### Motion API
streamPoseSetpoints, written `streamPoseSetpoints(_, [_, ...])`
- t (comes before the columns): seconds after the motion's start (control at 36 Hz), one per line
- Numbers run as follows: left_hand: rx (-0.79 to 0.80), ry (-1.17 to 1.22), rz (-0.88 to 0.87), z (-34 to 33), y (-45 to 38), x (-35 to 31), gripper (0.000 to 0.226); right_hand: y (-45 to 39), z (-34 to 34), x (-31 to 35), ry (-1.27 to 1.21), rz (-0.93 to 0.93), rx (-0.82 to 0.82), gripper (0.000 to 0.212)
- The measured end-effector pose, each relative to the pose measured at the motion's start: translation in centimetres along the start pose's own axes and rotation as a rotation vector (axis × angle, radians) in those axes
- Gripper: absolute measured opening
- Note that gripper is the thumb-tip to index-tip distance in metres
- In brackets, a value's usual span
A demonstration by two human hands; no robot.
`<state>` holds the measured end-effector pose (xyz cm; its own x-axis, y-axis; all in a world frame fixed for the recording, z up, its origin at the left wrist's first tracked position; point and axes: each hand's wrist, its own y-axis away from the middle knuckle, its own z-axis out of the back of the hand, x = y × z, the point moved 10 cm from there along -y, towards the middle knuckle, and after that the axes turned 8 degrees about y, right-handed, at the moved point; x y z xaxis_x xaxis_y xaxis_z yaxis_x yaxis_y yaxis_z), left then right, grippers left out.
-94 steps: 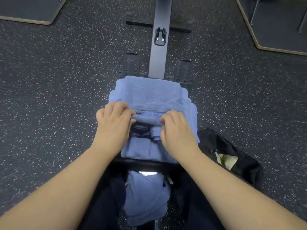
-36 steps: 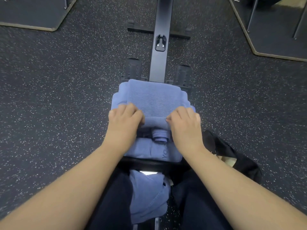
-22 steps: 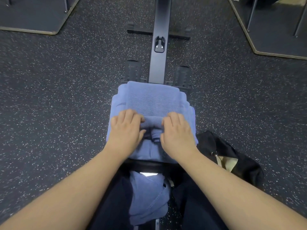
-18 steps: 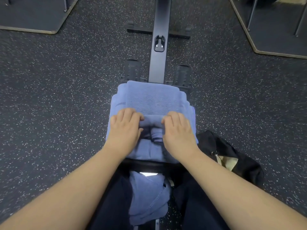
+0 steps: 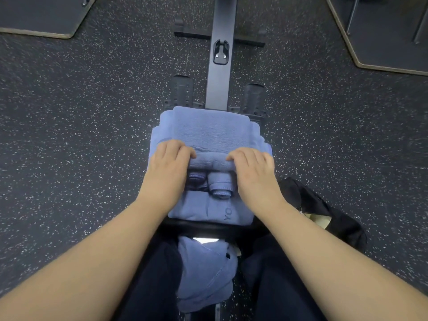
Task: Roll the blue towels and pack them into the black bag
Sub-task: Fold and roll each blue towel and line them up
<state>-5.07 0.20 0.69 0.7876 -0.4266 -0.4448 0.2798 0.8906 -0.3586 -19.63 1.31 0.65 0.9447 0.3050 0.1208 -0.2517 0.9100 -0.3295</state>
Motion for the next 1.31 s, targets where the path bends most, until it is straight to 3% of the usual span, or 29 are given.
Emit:
streamPoseSetpoints(0.33, [0.006,0.113,-0.076,3.4,0.0,-0.7,0.027,0.3,3.0,-1.1,-0.067,0.039,-0.138,0.045])
streamPoseSetpoints(0.44, [0.089,0.241,0.035,3.4,0.9,0.5,0.035,0.7,3.3,-1.3,-0.09,0.054,-0.105,0.026])
streamPoseSetpoints(0.69, [0.178,0.371,0.325,2.1,2.1,2.3,0.024,1.5,1.5,-1.9,-0.147,0.004,0.114,0.024])
streamPoseSetpoints(0.89, [0.232,0.314,0.465,0.5,2.3,4.1,0.025,0.9,0.4,-3.0,-0.098,-0.097,0.289,0.031])
streamPoseSetpoints(0.97, [0.197,0.248,0.421,0.8,1.7,3.5,0.023,1.0,0.3,-3.5,-0.057,-0.088,0.243,0.041])
streamPoseSetpoints(1.11, [0.162,0.145,0.382,1.2,1.0,3.1,0.019,0.6,2.7,-2.0,-0.122,-0.016,0.027,0.029])
streamPoseSetpoints(1.31, [0.162,0.037,0.387,1.0,0.9,2.9,0.021,1.0,1.9,-1.5,-0.18,-0.002,0.1,0.026])
